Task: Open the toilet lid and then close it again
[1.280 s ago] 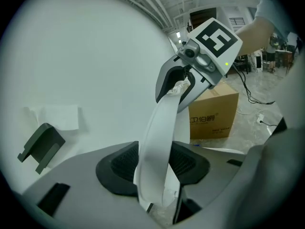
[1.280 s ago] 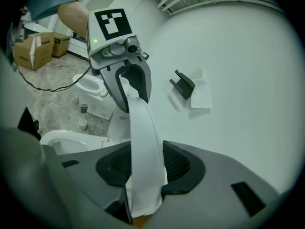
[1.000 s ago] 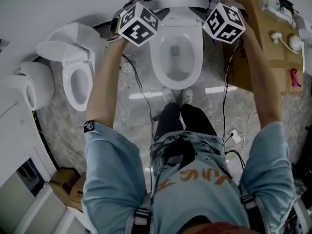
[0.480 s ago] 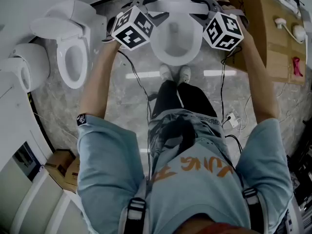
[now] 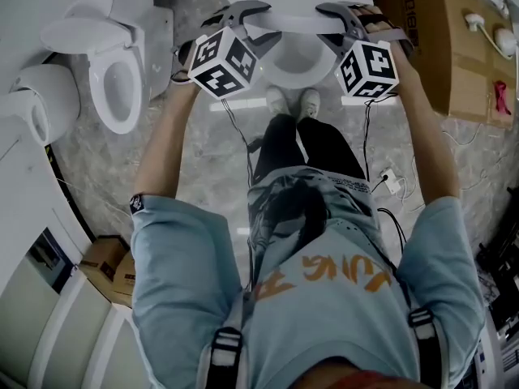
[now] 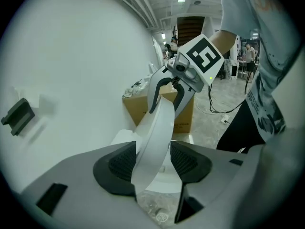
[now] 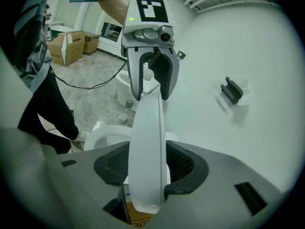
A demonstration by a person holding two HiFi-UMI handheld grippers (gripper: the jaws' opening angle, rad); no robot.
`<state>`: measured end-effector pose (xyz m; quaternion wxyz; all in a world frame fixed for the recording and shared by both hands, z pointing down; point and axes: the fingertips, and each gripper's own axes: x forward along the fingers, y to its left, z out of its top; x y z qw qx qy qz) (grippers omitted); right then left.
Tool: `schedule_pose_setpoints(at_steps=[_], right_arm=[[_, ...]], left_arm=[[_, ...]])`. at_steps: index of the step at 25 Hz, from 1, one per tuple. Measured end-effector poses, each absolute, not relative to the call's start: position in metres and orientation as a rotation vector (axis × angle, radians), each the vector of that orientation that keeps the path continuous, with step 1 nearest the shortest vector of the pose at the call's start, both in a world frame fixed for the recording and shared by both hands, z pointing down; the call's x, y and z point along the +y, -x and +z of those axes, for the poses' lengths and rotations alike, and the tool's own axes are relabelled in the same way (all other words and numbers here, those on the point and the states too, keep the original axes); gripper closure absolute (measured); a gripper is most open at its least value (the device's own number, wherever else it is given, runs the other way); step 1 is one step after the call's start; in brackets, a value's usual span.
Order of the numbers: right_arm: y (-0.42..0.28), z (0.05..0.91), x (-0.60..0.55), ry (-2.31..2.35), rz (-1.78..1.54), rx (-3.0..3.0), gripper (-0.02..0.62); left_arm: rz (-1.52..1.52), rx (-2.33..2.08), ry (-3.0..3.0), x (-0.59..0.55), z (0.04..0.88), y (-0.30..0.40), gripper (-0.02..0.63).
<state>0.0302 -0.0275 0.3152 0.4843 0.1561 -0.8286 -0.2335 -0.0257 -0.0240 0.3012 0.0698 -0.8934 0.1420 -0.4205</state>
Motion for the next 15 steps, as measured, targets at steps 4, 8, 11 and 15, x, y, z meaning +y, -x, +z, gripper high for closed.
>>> schedule_pose_setpoints(at_steps=[4,8,11,15], right_arm=[[-0.030,0.332,-0.008,-0.368,-0.592,-2.019,0.376],[-0.028,0.350,0.007,-0.353,-0.598,-2.011,0.368],[-0.030,0.365,0.021,-0.332,-0.602,-2.005,0.362],[-0.029,0.384,0.035,-0.310,-0.593,-2.000,0.353]], left_arm=[[-1.255,0.377,2.767,-0.005,0.315,0.027,0.364],[-1.272,0.334,2.806,0.007,0.332,0.030,0.376],[-1.280,0.316,2.874,0.019,0.345,0.028,0.383],[-1.277,0.305,2.973,0.029,0.361,0.029,0.385]])
